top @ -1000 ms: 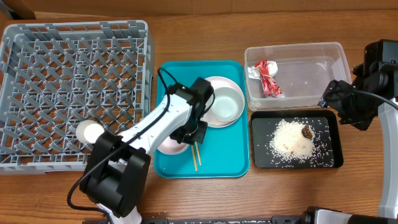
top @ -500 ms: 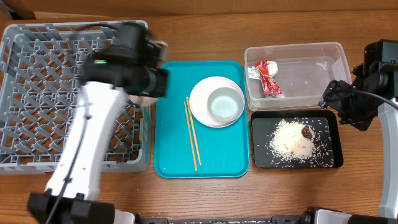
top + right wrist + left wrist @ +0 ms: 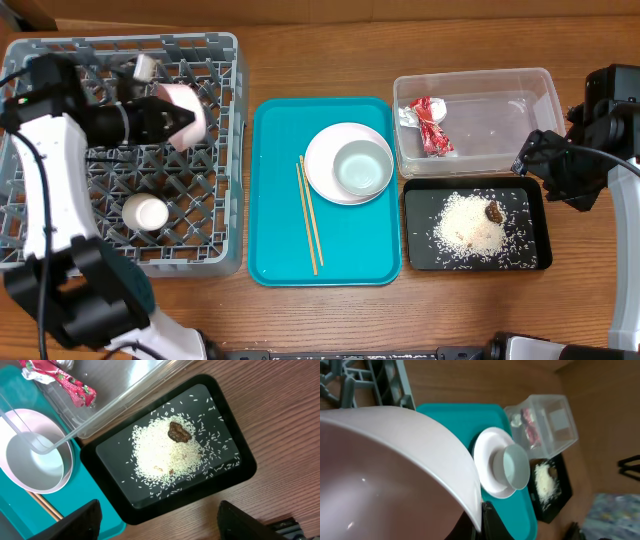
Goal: Sort waste into correct bins and load items into the dishwasher
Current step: 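Move the pink saucer with the left gripper into the dish rack, then reach the left gripper to the grey bowl on the white plate and grasp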
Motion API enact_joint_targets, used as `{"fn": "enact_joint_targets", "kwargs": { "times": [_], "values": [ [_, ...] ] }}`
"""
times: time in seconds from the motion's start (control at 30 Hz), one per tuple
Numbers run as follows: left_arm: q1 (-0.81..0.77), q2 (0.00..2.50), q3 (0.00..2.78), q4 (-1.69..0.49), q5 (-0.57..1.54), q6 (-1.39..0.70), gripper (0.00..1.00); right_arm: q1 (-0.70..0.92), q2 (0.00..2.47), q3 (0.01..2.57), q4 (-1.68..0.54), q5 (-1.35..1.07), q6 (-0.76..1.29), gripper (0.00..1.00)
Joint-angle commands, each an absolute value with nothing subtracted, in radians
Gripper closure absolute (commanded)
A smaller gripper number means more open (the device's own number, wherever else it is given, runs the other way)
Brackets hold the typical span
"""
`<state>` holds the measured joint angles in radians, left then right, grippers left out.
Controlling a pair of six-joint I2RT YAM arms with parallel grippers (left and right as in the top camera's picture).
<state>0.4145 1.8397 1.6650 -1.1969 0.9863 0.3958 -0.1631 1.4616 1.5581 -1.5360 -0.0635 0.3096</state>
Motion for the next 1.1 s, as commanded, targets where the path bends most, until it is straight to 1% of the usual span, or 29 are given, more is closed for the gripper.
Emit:
{"fn": "enact_joint_targets", "kwargs": {
  "times": [0.0,0.27,0.4,0.47,0.5,0.53,0.57,0.6,0.63,0.67,0.73,0.77,0.8,0.97,1.07],
  "values": [
    [0.468,1.93,1.671,-1.193,1.195,0.514,0.96,-0.166,1.448,1.585,-1.539,-0.065,0.306,0.24],
    [0.562,2.088,1.671,-1.143,1.312,0.521,0.96,-0.166,1.448,1.585,-1.54,-0.065,0.307,0.25],
    [0.616,2.125,1.671,-1.155,1.301,0.519,0.92,-0.166,1.448,1.585,-1.539,-0.065,0.307,0.25],
    [0.651,2.132,1.671,-1.17,1.271,0.516,0.89,-0.166,1.448,1.585,-1.539,-0.065,0.307,0.25],
    [0.666,2.132,1.671,-1.177,1.264,0.517,0.85,-0.166,1.448,1.585,-1.539,-0.065,0.307,0.25],
    [0.683,2.132,1.671,-1.181,1.252,0.516,0.75,-0.166,1.448,1.585,-1.539,-0.065,0.307,0.25],
    [0.699,2.132,1.671,-1.185,1.245,0.516,0.63,-0.166,1.448,1.585,-1.539,-0.065,0.307,0.25],
    [0.715,2.132,1.671,-1.197,1.248,0.516,0.47,-0.166,1.448,1.585,-1.538,-0.065,0.307,0.25],
    [0.729,2.132,1.671,-1.206,1.255,0.513,0.34,-0.166,1.448,1.585,-1.538,-0.065,0.307,0.25],
    [0.738,2.132,1.671,-1.213,1.259,0.506,0.27,-0.166,1.448,1.585,-1.539,-0.065,0.307,0.25],
    [0.763,2.131,1.671,-1.245,1.28,0.489,0.17,-0.166,1.448,1.585,-1.539,-0.065,0.306,0.25],
    [0.773,2.131,1.672,-1.266,1.292,0.49,0.07,-0.166,1.448,1.585,-1.539,-0.065,0.306,0.25],
    [0.781,2.13,1.672,-1.286,1.307,0.492,0.0,-0.166,1.448,1.585,-1.539,-0.065,0.306,0.25],
    [0.778,2.08,1.689,-1.389,1.334,0.588,0.0,-0.166,1.448,1.585,-1.542,-0.065,0.305,0.25],
    [0.743,2.008,1.689,-1.395,1.312,0.588,0.0,-0.166,1.448,1.585,-1.55,-0.065,0.305,0.25]
  ]
}}
